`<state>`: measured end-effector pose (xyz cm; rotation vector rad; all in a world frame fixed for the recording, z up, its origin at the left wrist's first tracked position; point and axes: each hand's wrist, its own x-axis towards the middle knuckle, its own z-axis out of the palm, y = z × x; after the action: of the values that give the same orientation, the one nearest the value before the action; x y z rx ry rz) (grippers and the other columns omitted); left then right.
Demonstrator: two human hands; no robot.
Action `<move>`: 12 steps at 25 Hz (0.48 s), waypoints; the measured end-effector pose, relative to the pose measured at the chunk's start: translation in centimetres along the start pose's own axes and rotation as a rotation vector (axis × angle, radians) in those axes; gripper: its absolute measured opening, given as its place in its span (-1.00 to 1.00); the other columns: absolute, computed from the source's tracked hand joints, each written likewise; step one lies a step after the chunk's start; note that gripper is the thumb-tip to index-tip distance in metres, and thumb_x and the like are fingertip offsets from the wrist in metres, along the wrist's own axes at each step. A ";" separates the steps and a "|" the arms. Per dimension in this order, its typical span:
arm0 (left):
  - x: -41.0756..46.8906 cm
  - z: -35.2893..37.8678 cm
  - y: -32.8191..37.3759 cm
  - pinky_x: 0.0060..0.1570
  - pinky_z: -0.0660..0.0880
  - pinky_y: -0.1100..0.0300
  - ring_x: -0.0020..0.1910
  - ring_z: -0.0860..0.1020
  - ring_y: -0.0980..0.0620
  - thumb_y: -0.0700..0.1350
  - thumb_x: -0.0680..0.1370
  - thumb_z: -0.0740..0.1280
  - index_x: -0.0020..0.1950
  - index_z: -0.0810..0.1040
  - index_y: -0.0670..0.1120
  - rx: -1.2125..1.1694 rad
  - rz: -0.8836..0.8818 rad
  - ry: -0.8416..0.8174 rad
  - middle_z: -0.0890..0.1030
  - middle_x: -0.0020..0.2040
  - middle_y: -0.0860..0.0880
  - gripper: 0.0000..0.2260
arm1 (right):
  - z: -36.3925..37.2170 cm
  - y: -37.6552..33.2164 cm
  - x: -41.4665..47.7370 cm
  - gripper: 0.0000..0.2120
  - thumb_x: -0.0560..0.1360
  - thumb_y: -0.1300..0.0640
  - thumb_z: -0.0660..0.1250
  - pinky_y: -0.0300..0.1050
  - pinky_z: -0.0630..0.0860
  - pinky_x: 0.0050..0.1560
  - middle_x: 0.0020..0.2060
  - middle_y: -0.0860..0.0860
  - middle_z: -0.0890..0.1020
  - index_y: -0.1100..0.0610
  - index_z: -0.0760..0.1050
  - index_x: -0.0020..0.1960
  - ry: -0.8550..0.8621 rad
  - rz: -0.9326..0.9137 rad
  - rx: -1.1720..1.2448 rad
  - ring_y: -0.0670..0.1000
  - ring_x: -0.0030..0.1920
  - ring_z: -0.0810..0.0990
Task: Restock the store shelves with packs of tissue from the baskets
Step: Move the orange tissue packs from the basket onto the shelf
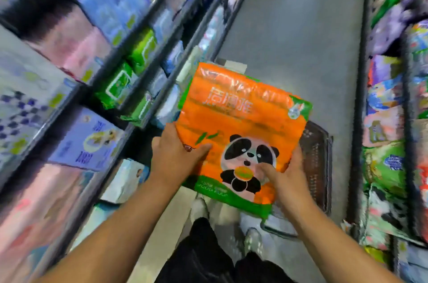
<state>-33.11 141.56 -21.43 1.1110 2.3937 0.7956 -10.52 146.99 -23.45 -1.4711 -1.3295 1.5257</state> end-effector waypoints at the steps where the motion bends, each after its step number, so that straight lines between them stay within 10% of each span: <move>1: -1.4 -1.5 -0.6 0.08 0.40 -0.02 0.13 0.45 -0.22 0.26 0.28 0.50 0.19 0.37 -0.06 -0.017 -0.053 0.061 0.55 0.10 -0.12 -0.35 | 0.6 -1.1 -0.1 -0.33 0.40 0.31 0.48 0.11 0.51 0.20 0.14 -0.10 0.57 -0.07 0.26 0.35 -0.084 -0.043 -0.020 -0.10 0.11 0.58; 12: -20.7 -20.8 -13.7 0.11 0.48 -0.03 0.16 0.52 -0.07 0.17 0.24 0.58 0.31 0.31 0.12 -0.113 -0.403 0.590 0.55 0.20 0.01 -0.26 | 18.8 -8.4 -13.6 -0.31 0.20 0.13 0.42 0.06 0.56 0.06 0.11 -0.01 0.59 -0.28 0.27 0.22 -0.687 -0.352 -0.252 0.01 0.07 0.60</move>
<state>-39.59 111.20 -12.10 0.3417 2.8544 1.2118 -27.85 132.44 -13.54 -0.7797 -2.1099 1.7305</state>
